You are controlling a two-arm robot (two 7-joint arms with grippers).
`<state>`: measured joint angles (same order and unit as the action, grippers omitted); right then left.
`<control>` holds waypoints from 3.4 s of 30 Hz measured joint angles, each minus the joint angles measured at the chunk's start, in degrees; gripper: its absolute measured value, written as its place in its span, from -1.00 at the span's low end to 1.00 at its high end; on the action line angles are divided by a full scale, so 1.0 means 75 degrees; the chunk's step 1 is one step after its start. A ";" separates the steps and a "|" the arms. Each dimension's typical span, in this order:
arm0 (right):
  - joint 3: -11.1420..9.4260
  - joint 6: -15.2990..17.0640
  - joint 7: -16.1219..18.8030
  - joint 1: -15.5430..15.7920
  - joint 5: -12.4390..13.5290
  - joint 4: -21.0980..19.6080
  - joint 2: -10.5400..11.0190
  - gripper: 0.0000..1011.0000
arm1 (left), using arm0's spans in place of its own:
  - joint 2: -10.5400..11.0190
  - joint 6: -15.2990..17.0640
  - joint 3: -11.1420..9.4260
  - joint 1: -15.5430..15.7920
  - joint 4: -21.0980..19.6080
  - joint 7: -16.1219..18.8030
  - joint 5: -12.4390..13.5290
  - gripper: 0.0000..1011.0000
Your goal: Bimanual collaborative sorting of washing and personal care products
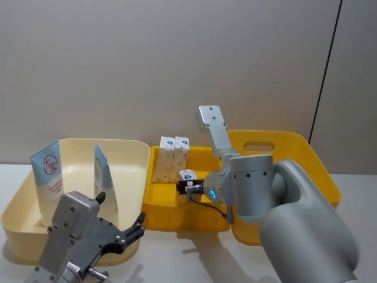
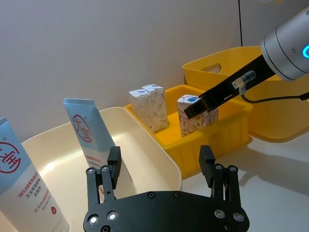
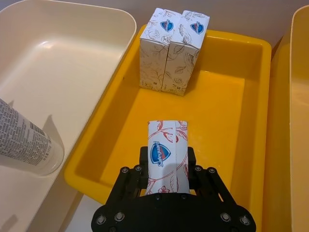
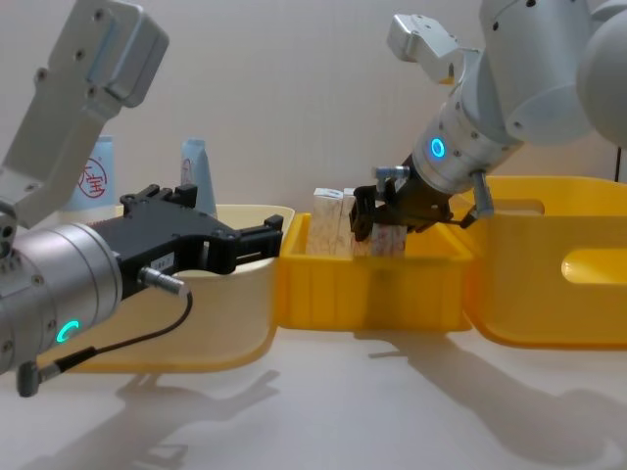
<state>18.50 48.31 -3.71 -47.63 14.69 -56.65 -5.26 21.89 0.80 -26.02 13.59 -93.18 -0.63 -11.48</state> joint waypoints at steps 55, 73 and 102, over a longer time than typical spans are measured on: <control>0.0000 0.0000 0.0001 0.0000 0.0000 0.0000 0.0000 -0.20 | 0.0000 0.0000 0.0000 0.0000 0.0000 -0.0001 0.0000 0.98; 0.0000 0.0000 0.0000 0.0000 0.0000 0.0000 0.0000 -0.20 | 0.0000 0.0000 0.0000 0.0000 0.0000 0.0000 0.0000 0.98; 0.0000 -0.0013 0.0001 -0.0013 -0.0003 0.0017 -0.0007 -0.20 | 0.0000 0.0000 0.0000 0.0000 0.0000 0.0000 0.0000 0.98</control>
<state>18.50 48.21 -3.71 -47.72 14.67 -56.53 -5.31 21.90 0.80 -26.03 13.59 -93.17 -0.63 -11.48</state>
